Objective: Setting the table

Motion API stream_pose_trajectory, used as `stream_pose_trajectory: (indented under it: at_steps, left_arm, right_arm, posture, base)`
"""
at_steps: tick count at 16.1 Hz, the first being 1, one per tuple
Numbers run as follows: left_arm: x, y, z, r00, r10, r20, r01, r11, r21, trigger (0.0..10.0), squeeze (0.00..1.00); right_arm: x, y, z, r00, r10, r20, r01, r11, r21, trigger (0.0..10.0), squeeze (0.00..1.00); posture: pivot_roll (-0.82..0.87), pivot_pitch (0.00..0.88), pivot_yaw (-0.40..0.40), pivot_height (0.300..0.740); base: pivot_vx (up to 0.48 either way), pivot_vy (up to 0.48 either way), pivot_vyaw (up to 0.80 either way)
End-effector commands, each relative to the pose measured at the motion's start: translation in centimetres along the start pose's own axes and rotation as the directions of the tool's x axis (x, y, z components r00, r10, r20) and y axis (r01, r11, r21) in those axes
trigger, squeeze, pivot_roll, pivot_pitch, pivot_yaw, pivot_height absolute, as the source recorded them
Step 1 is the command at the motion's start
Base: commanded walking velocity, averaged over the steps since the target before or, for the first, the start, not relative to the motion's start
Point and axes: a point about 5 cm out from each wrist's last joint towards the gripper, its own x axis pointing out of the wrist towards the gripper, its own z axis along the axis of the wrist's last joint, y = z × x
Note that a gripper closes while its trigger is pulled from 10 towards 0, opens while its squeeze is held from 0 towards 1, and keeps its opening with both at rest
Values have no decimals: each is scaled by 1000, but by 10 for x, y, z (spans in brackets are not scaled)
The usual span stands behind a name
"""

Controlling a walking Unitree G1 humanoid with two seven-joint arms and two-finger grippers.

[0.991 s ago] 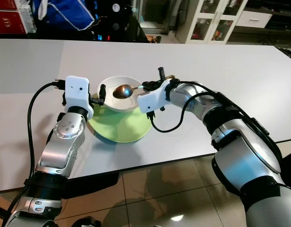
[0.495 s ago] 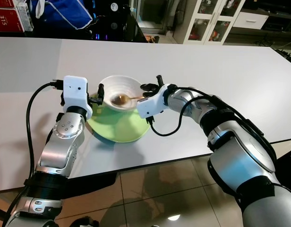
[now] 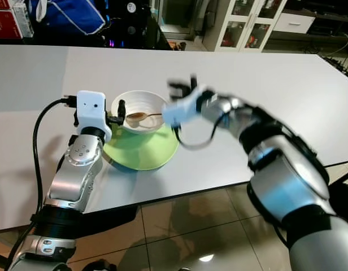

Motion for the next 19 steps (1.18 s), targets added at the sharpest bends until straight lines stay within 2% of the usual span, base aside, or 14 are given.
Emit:
stream_pose_trajectory:
  at_steps: [1, 2, 3, 4, 5, 6, 7, 8, 9, 10, 12, 16, 18, 19]
  left_arm:
    - [0, -3, 3, 1000, 0, 13, 0, 1000, -4, 10000, 0]
    - [0, -3, 3, 1000, 0, 13, 0, 1000, -5, 10000, 0]
    - [0, -3, 3, 1000, -1, 12, 1, 1000, -7, 10000, 0]
    - [0, -3, 3, 1000, -4, 11, 4, 1000, -7, 10000, 0]
    - [0, -3, 3, 1000, -7, 10, 7, 1000, -8, 10000, 0]
    - [0, -3, 3, 1000, -14, 7, 14, 1000, -12, 10000, 0]
    - [1, -2, 3, 1000, -19, 6, 19, 1000, -15, 10000, 0]
    - [1, -1, 4, 1000, -19, 9, 19, 1000, -17, 10000, 0]
    - [0, 1, 6, 1000, -19, 21, 20, 1000, -22, 10000, 0]
    - [0, 3, 8, 999, -21, 30, 21, 999, -26, 10000, 0]
    - [-7, 22, 23, 996, 14, 91, -10, 999, -40, 10000, 0]
    - [-22, 46, 37, 987, 51, 149, -47, 998, -34, 10000, 0]
    - [-33, 55, 31, 989, 64, 132, -62, 998, -21, 10000, 0]
    - [-42, 60, 15, 994, 74, 75, -72, 997, -35, 10000, 0]
  right_arm:
    - [-4, -25, -8, 990, -135, -36, 139, 983, 118, 10000, 0]
    - [-5, -34, -11, 979, -195, -59, 203, 958, 202, 10000, 0]
    - [-8, -49, -19, 936, -320, -146, 351, 837, 419, 10000, 0]
    - [-12, -53, -27, 889, -388, -243, 451, 655, 606, 10000, 0]
    - [-13, -50, -30, 874, -394, -283, 471, 546, 693, 10000, 0]
    - [-14, -39, -33, 841, -399, -366, 493, 287, 821, 10000, 0]
    - [-14, -28, -32, 822, -390, -415, 491, 117, 863, 10000, 0]
    - [-14, -15, -30, 806, -378, -456, 491, -3, 871, 10000, 0]
    - [-12, 4, -21, 813, -347, -467, 476, -64, 877, 10000, 0]
    - [-12, 14, -17, 815, -336, -472, 474, -82, 877, 10000, 0]
    - [-18, 48, -6, 827, -280, -488, 435, -233, 870, 10000, 0]
    - [-39, 58, -9, 815, -303, -495, 422, -275, 864, 10000, 0]
    - [-53, 68, -9, 822, -304, -483, 427, -234, 874, 10000, 0]
    - [-68, 86, -11, 837, -275, -474, 435, -191, 880, 10000, 0]
  posture:
    - [80, 0, -135, 740]
    - [80, 0, -135, 740]
    - [82, 0, -129, 740]
    - [82, 0, -129, 740]
    - [84, 0, -117, 740]
    - [84, 0, -115, 740]
    - [87, 0, -109, 740]
    - [88, 0, -104, 740]
    - [95, 0, -94, 740]
    - [95, 0, -94, 740]
    - [116, 0, -85, 740]
    - [144, 0, -91, 740]
    - [155, 0, -95, 740]
    - [162, 0, -94, 740]
  base:
    - [0, 0, 0]
    - [0, 0, 0]
    - [0, 0, 0]
    - [0, 0, 0]
    - [0, 0, 0]
    - [0, 0, 0]
    - [0, 0, 0]
    - [0, 0, 0]
    - [0, 0, 0]
    - [0, 0, 0]
    - [0, 0, 0]
    - [0, 0, 0]
    - [0, 0, 0]
    - [0, 0, 0]
